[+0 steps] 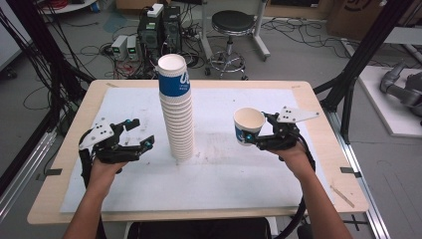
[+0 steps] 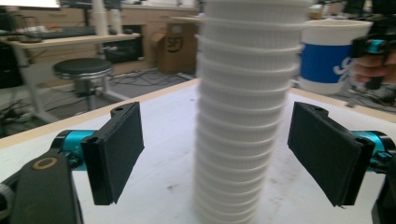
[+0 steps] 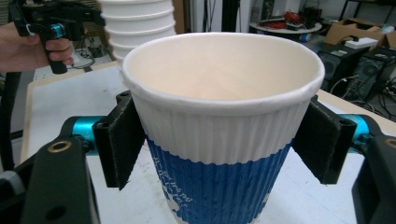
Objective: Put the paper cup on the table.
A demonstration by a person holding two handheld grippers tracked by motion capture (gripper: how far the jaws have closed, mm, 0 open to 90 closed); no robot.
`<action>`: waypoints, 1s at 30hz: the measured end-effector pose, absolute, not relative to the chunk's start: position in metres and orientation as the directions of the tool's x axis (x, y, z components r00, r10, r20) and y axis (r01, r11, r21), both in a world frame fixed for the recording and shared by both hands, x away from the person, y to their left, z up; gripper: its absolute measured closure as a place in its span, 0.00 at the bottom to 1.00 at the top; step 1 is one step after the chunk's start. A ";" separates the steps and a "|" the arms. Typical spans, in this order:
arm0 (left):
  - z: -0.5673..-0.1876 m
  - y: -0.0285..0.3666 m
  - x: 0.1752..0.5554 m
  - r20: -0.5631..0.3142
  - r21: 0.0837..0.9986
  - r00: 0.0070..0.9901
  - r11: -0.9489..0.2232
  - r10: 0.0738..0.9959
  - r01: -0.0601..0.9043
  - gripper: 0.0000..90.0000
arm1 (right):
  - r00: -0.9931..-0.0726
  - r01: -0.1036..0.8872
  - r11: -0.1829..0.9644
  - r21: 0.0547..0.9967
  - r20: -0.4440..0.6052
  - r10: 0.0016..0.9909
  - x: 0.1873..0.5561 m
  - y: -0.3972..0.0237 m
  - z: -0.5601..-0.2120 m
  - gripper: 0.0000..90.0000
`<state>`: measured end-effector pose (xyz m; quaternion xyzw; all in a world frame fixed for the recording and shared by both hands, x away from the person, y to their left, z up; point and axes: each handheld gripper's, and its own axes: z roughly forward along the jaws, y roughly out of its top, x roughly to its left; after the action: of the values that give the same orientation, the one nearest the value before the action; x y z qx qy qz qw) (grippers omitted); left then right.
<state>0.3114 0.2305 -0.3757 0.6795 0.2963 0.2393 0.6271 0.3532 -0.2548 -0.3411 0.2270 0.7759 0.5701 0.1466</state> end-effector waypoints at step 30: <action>-0.408 0.245 0.323 -0.078 0.986 0.653 -0.038 0.753 0.162 0.20 | -0.611 0.386 0.205 0.899 0.083 0.787 0.433 -0.225 -0.405 0.27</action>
<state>0.3233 0.2446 -0.4077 0.6780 0.3374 0.2437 0.6059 0.4329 -0.2251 -0.4048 0.3916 0.7492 0.4941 0.2031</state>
